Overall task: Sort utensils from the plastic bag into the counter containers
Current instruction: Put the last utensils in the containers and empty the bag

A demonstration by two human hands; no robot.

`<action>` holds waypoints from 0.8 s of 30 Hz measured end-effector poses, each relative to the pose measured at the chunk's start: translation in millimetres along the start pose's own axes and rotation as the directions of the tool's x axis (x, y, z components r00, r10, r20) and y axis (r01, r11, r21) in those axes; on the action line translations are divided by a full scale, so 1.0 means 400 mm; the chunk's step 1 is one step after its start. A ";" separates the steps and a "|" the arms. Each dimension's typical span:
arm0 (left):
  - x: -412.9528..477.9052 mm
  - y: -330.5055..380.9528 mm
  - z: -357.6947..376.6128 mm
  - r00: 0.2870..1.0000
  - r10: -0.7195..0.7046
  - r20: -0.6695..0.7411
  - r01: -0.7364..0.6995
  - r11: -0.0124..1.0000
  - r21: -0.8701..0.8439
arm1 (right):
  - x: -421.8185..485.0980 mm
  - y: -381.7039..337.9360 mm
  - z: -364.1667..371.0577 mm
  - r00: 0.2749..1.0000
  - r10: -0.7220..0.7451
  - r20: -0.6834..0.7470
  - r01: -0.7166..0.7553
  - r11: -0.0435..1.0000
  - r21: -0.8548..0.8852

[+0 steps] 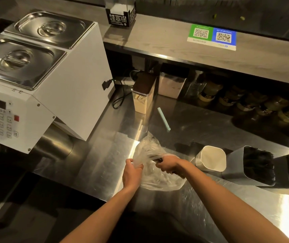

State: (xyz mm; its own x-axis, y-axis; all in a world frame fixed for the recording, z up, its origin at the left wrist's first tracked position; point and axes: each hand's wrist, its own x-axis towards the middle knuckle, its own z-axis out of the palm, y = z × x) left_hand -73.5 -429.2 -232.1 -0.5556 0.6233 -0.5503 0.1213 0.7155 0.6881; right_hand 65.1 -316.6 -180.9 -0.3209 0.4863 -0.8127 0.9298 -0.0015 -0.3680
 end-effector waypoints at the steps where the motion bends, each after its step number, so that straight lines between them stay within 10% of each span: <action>1: 0.001 0.005 -0.002 1.000 0.010 -0.001 -0.010 0.999 0.039 | 0.001 -0.001 -0.006 1.000 0.019 0.010 -0.019 1.000 0.021; 8: 0.014 0.032 -0.012 0.985 0.172 -0.018 -0.159 0.939 0.304 | -0.047 -0.007 -0.051 0.984 0.046 0.170 -0.075 0.983 0.168; 13: 0.017 0.075 -0.009 0.843 0.538 0.019 -0.506 0.781 0.366 | -0.054 0.016 -0.045 0.973 0.072 0.220 -0.131 0.955 0.265; 21: 0.035 0.163 -0.008 0.880 0.476 -0.008 -0.457 0.849 0.265 | -0.063 0.047 -0.008 0.952 -0.114 -0.283 0.035 0.963 -0.269; 24: 0.049 0.190 -0.007 0.895 0.446 0.009 -0.429 0.855 0.292 | -0.076 0.051 -0.027 0.964 -0.136 -0.230 0.037 0.920 -0.391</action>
State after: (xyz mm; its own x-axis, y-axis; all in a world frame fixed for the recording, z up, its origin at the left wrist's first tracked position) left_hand -77.4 -363.6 -189.4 -0.4357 0.8798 -0.1898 0.5823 0.4363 0.6860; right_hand 95.8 -322.1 -158.7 -0.3946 0.6699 -0.6290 0.9137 0.3584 -0.1914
